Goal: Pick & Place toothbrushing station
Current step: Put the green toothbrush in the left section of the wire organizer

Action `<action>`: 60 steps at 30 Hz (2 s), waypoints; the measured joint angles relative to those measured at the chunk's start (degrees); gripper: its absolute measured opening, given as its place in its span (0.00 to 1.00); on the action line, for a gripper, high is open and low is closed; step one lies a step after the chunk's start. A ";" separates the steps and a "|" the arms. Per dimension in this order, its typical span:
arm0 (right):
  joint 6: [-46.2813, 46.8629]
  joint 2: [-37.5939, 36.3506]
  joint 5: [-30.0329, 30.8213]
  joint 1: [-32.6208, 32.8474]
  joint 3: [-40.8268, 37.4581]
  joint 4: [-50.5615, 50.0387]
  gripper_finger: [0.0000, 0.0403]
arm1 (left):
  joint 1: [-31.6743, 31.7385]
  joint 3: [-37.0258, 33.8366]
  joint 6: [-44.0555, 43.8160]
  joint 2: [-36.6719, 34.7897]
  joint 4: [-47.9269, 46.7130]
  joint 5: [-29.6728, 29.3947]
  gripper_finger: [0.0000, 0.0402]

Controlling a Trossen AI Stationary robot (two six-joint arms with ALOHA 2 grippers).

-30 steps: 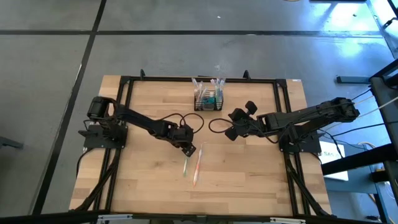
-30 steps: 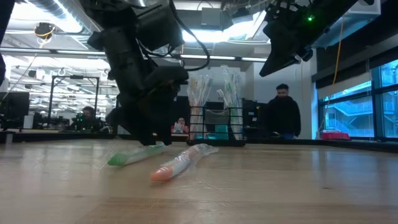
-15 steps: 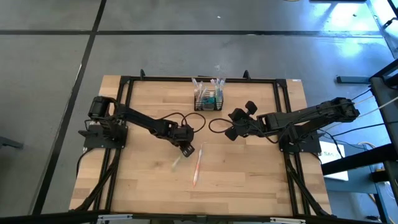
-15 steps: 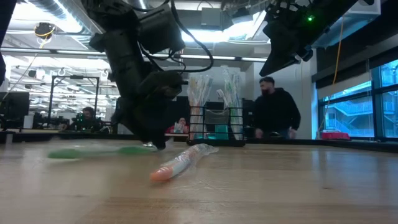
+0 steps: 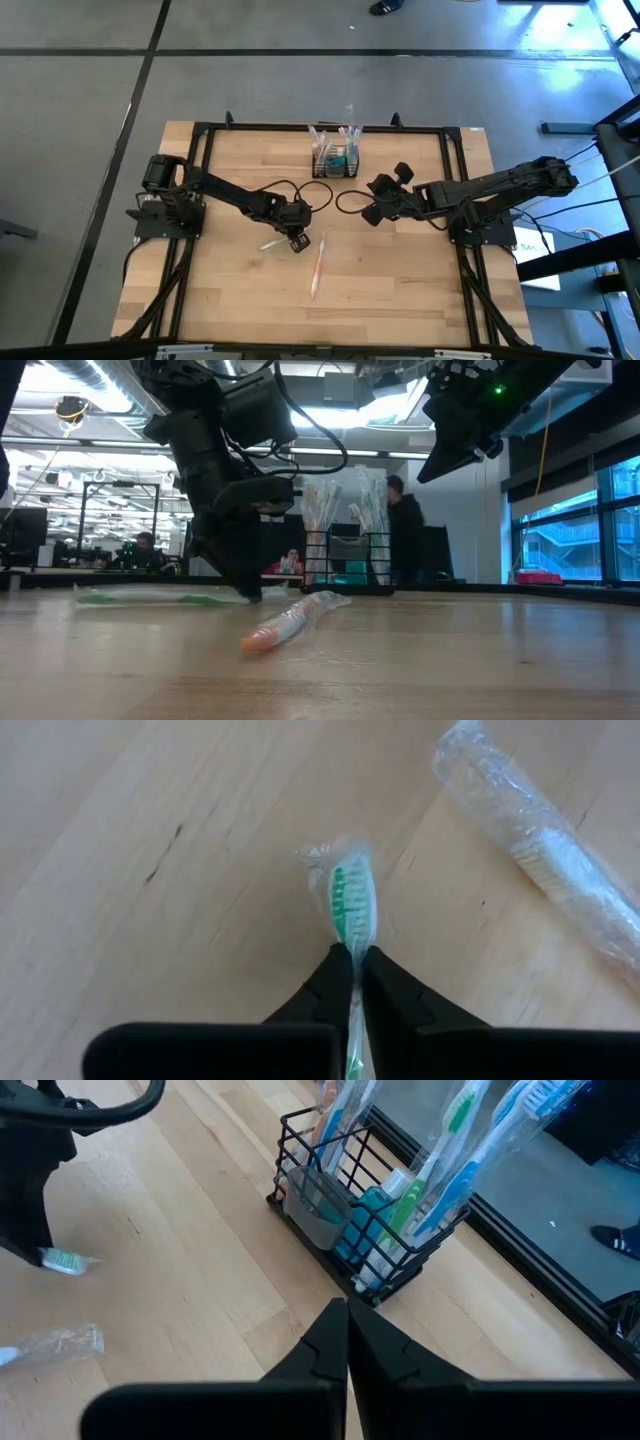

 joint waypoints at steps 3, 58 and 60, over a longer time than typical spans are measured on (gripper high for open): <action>-0.01 0.00 0.00 0.00 0.00 0.00 0.02 | 0.08 -0.23 1.31 -1.57 -0.98 -0.41 0.02; 1.49 0.01 -2.71 0.57 0.00 -0.44 0.02 | 8.71 -22.51 29.20 -23.89 60.86 -11.47 0.00; 1.52 0.01 -2.70 0.57 0.00 -0.44 0.02 | 9.50 -23.90 30.95 -23.88 64.67 -11.47 0.00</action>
